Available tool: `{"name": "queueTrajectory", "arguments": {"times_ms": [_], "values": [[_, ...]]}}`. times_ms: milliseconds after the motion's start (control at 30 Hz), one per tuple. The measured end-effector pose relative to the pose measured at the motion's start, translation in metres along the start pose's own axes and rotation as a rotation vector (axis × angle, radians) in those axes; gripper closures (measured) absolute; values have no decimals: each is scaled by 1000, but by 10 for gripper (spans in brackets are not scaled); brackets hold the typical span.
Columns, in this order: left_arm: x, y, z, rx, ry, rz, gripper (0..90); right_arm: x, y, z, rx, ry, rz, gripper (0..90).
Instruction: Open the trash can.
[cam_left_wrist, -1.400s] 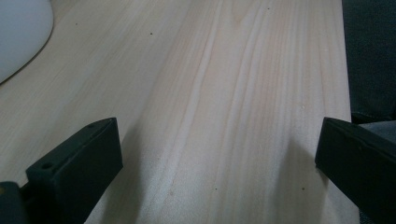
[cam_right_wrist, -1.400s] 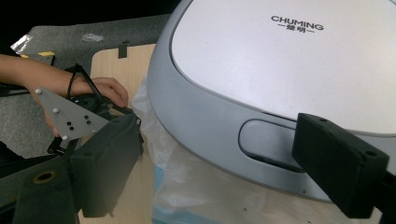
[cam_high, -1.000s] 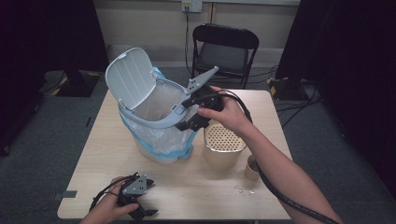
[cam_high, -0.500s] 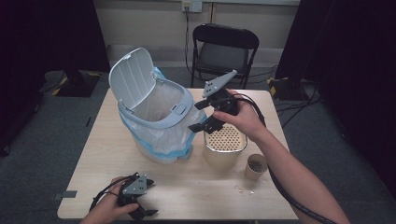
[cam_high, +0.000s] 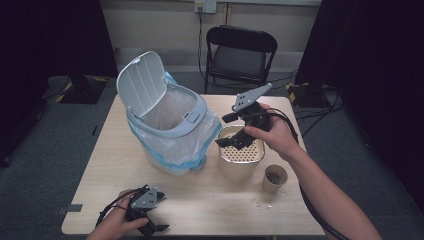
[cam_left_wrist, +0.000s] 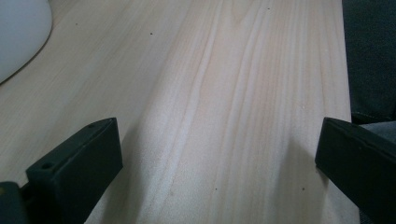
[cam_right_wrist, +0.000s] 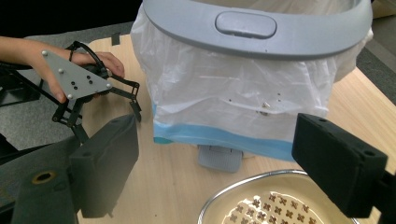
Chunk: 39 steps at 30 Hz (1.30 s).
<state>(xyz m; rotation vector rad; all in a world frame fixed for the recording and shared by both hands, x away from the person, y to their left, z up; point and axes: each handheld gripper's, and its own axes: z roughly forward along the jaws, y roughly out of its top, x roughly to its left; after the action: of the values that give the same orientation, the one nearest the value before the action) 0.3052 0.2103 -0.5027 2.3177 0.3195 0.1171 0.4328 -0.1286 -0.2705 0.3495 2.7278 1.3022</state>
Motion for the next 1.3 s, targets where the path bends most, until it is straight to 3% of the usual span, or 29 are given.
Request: {"name": "queueTrajectory", "arguments": {"times_ms": [1300], "values": [[0,0,0,0,-4,-4,0,-1,-73,-24,1,-48,89,146]]}}
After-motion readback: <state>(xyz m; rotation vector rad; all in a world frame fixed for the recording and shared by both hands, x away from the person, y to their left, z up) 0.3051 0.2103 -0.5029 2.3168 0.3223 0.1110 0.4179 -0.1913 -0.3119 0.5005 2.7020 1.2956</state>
